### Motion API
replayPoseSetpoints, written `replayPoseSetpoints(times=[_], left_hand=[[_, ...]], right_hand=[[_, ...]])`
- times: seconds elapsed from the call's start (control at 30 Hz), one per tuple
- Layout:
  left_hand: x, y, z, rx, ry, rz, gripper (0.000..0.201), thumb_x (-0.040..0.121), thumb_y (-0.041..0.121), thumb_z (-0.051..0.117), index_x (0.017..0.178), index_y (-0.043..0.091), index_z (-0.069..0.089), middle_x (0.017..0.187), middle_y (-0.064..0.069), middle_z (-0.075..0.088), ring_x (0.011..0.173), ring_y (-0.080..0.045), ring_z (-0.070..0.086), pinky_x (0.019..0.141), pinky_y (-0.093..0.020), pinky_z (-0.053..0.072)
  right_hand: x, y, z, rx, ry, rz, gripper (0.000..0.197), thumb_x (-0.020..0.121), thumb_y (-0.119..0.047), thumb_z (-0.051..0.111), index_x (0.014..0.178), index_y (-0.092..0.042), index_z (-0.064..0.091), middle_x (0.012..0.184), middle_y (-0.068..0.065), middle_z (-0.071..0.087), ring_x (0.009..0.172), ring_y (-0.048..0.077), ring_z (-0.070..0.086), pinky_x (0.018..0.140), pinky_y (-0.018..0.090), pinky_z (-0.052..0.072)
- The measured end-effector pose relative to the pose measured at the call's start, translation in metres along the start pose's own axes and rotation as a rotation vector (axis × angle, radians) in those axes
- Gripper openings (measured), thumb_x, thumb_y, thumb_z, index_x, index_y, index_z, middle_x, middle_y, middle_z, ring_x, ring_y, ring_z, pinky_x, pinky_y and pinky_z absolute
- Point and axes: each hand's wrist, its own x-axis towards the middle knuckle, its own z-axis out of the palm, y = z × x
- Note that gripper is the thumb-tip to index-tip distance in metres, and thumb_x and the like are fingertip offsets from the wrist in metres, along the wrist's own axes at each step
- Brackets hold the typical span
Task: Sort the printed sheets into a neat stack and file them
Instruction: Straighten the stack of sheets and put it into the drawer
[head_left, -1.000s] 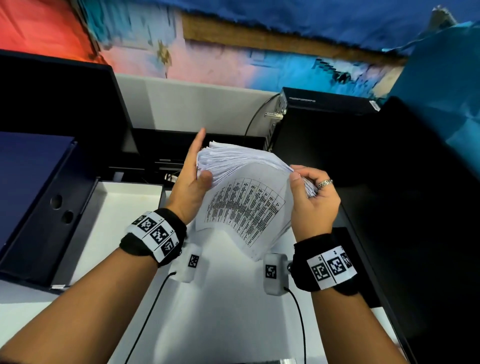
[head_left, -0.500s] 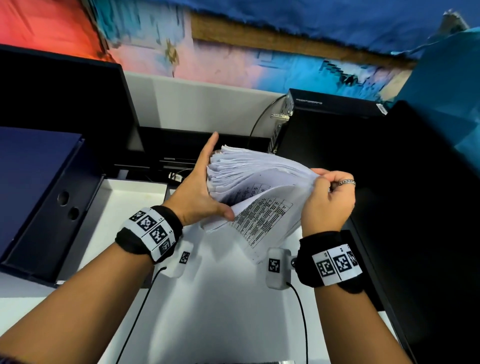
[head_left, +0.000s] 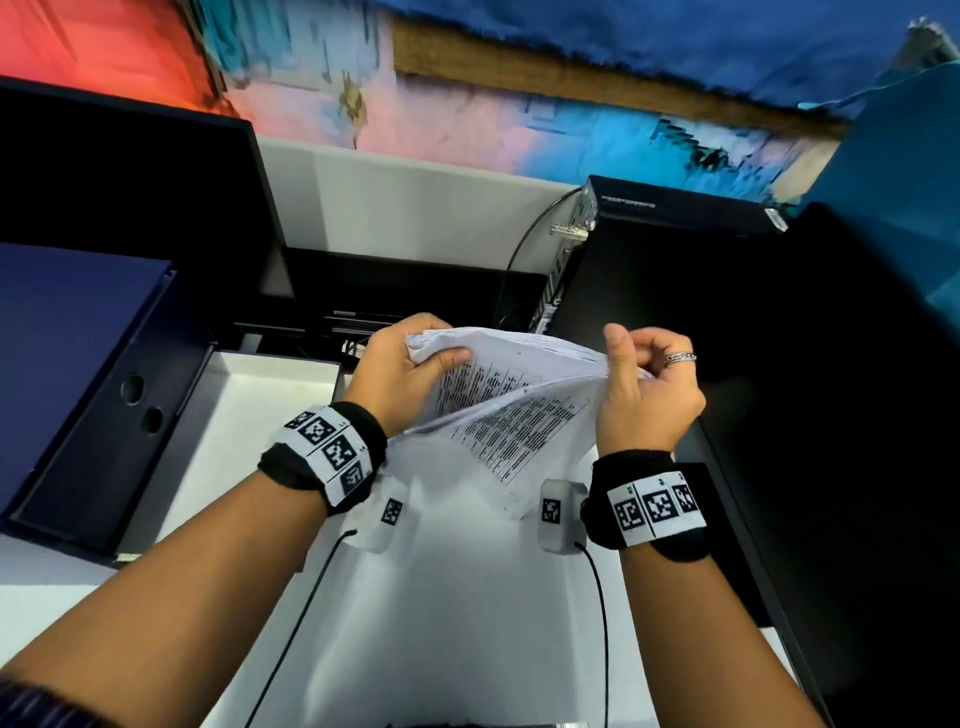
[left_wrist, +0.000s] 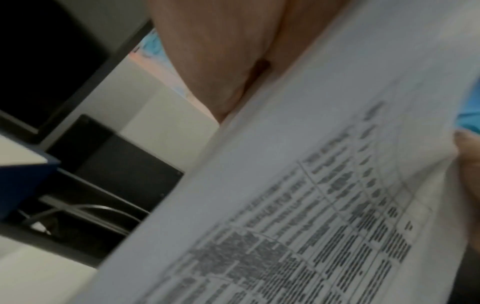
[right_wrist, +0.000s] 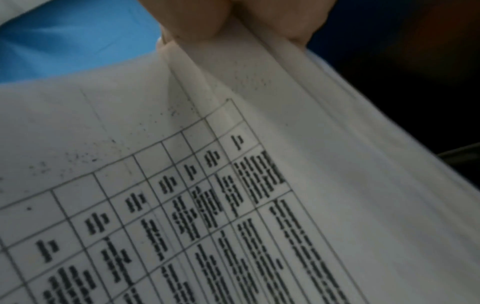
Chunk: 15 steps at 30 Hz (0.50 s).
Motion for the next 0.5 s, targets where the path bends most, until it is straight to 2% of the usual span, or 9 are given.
replayPoseSetpoints(times=[0.07,0.1,0.17,0.2,0.27,0.3,0.37,0.43,0.5], left_hand=[[0.000,0.004,0.006,-0.004,0.018,0.017,0.009,0.084,0.009,0.074,0.089,0.004,0.068,0.080,0.001,0.068,0.072,0.001,0.060,0.069,-0.012,0.047],[0.001,0.006,0.007,-0.007,0.013,0.020,0.009,0.083,0.009,0.075,0.088,0.006,0.067,0.080,0.002,0.068,0.071,-0.001,0.060,0.069,-0.013,0.048],[0.001,0.002,0.006,-0.047,0.004,0.007,0.018,0.077,0.009,0.081,0.088,0.013,0.066,0.081,0.004,0.068,0.072,-0.001,0.061,0.069,-0.015,0.050],[0.000,0.000,0.004,-0.085,-0.017,-0.007,0.028,0.073,0.008,0.084,0.092,0.016,0.065,0.086,0.004,0.069,0.076,-0.001,0.062,0.072,-0.015,0.051],[0.001,-0.008,0.001,-0.132,-0.100,-0.068,0.049,0.068,0.005,0.087,0.109,0.016,0.063,0.103,0.001,0.070,0.091,-0.005,0.067,0.083,-0.019,0.054],[0.001,-0.012,0.001,-0.118,-0.149,-0.094,0.050,0.070,0.004,0.085,0.113,0.014,0.063,0.107,0.000,0.071,0.097,-0.007,0.068,0.087,-0.022,0.054],[0.002,-0.016,0.002,-0.007,-0.215,-0.077,0.034,0.078,0.006,0.080,0.110,0.012,0.071,0.104,0.005,0.073,0.099,-0.006,0.069,0.090,-0.024,0.054],[0.004,-0.011,0.005,0.003,-0.196,-0.056,0.025,0.082,0.006,0.076,0.105,0.014,0.074,0.098,0.011,0.073,0.094,0.000,0.070,0.085,-0.021,0.054],[0.007,0.002,0.005,-0.071,-0.118,-0.089,0.021,0.080,0.005,0.076,0.097,0.016,0.071,0.087,0.014,0.071,0.077,0.011,0.066,0.071,-0.014,0.052]], right_hand=[[0.006,0.003,0.003,-0.030,0.049,0.030,0.027,0.081,-0.047,0.073,0.072,-0.029,0.055,0.053,-0.016,0.052,0.055,0.000,0.052,0.081,0.039,0.055],[0.009,0.005,0.004,-0.040,0.069,0.031,0.030,0.082,-0.044,0.074,0.069,-0.024,0.054,0.051,-0.016,0.049,0.052,-0.003,0.051,0.076,0.032,0.054],[0.014,0.009,0.006,-0.045,0.094,0.033,0.034,0.083,-0.037,0.076,0.066,-0.018,0.053,0.054,-0.017,0.045,0.047,-0.006,0.048,0.059,0.013,0.045],[0.015,0.010,0.007,-0.042,0.096,0.038,0.035,0.082,-0.036,0.077,0.064,-0.021,0.051,0.056,-0.017,0.046,0.045,-0.005,0.046,0.054,0.011,0.041],[0.017,0.012,0.009,-0.041,0.091,0.054,0.036,0.081,-0.039,0.077,0.061,-0.031,0.048,0.056,-0.016,0.046,0.045,-0.002,0.043,0.057,0.019,0.044],[0.017,0.013,0.010,-0.038,0.088,0.066,0.037,0.079,-0.040,0.078,0.061,-0.033,0.047,0.056,-0.016,0.046,0.046,-0.001,0.042,0.058,0.021,0.045],[0.019,0.013,0.011,-0.013,0.085,0.088,0.038,0.078,-0.039,0.080,0.060,-0.032,0.047,0.054,-0.013,0.045,0.045,-0.001,0.041,0.057,0.018,0.043],[0.025,0.009,0.011,0.016,0.105,0.090,0.038,0.078,-0.038,0.080,0.059,-0.029,0.048,0.052,-0.009,0.041,0.043,0.000,0.037,0.054,0.014,0.040],[0.039,0.004,0.010,0.031,0.131,0.116,0.038,0.079,-0.035,0.080,0.059,-0.025,0.048,0.050,-0.007,0.041,0.041,0.001,0.037,0.051,0.011,0.037]])
